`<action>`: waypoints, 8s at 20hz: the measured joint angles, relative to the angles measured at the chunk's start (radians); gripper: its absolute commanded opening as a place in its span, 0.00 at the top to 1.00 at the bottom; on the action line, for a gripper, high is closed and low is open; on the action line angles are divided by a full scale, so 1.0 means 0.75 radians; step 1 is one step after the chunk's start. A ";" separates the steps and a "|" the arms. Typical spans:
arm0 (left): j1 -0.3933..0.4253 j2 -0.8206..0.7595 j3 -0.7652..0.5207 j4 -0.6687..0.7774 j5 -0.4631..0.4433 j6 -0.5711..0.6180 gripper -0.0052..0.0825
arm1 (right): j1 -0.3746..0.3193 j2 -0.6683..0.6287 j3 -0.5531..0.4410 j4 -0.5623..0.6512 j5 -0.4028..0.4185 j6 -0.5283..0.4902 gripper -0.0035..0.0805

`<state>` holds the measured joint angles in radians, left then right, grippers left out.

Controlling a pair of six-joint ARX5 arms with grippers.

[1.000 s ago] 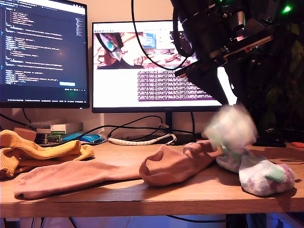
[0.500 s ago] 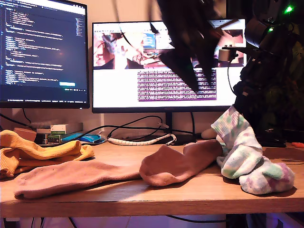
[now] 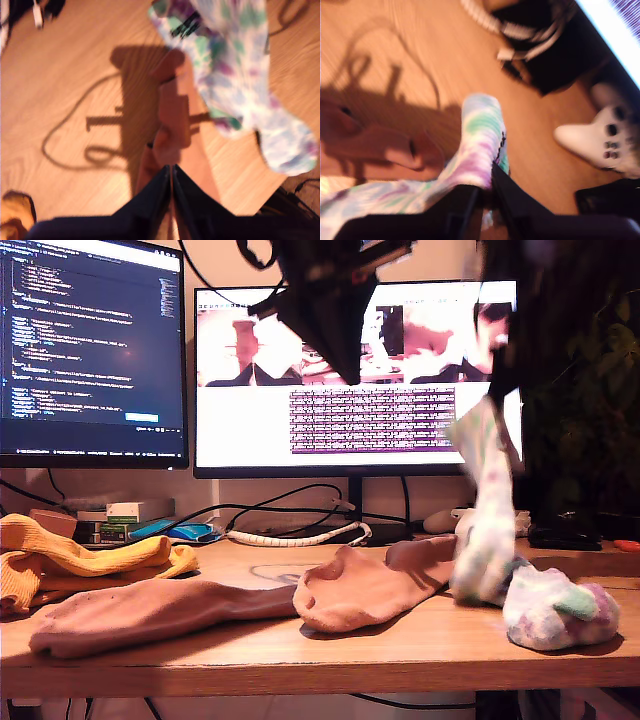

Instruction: Pair up the socks based on colour and pattern, by placing them on top of one another

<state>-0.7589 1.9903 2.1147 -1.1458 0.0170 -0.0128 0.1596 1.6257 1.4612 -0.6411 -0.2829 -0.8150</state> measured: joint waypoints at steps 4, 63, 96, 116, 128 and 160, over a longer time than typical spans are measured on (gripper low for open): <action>0.028 -0.264 -0.343 0.236 0.015 0.012 0.96 | 0.010 -0.007 0.001 -0.066 0.002 0.004 0.97; 0.193 -0.723 -1.206 0.743 0.220 0.056 0.96 | 0.070 0.250 0.005 -0.490 0.352 0.844 0.46; 0.193 -0.723 -1.206 0.766 0.250 0.078 0.96 | 0.095 -0.225 -0.764 0.031 0.076 1.440 0.80; 0.367 -0.723 -1.402 0.794 0.314 0.217 0.95 | 0.227 -0.465 -0.764 -0.214 -0.028 1.543 0.88; 0.366 -0.382 -1.402 1.144 0.558 0.263 0.96 | 0.234 -0.517 -0.764 -0.344 -0.029 1.444 0.58; 0.306 -0.015 -1.362 1.711 0.040 -0.255 0.97 | 0.234 -0.793 -0.763 -0.259 -0.024 1.390 0.97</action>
<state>-0.5297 1.9789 1.0931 0.1375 0.0471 -0.2039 0.3355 1.0309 0.8890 -0.8356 -0.3008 0.2272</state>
